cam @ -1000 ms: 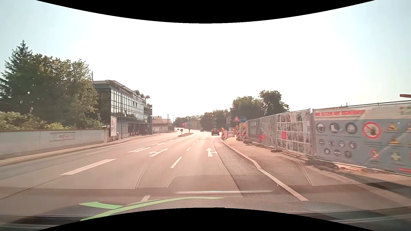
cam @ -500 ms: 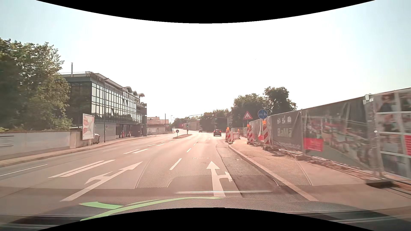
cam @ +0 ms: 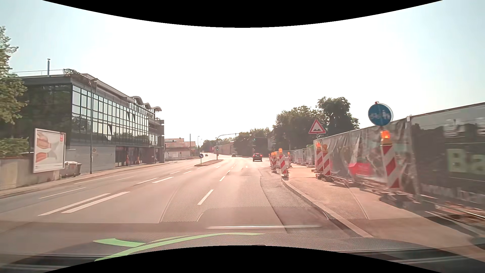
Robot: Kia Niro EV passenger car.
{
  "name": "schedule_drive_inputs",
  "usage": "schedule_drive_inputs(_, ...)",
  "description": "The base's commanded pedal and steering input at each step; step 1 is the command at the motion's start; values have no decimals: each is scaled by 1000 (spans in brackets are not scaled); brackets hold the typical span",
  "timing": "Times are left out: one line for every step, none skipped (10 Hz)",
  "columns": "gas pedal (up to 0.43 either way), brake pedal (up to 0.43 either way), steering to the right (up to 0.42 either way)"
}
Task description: Follow the waypoints while adhering to traffic rules and regulations
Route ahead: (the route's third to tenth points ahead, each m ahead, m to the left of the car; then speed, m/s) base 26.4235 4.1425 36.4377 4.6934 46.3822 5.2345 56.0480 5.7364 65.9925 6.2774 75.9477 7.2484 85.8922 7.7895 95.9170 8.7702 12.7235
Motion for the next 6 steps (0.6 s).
schedule_drive_inputs(0,0,4)
schedule_drive_inputs(0,0,4)
schedule_drive_inputs(0,0,4)
schedule_drive_inputs(0,0,4)
schedule_drive_inputs(0,0,4)
schedule_drive_inputs(0,0,4)
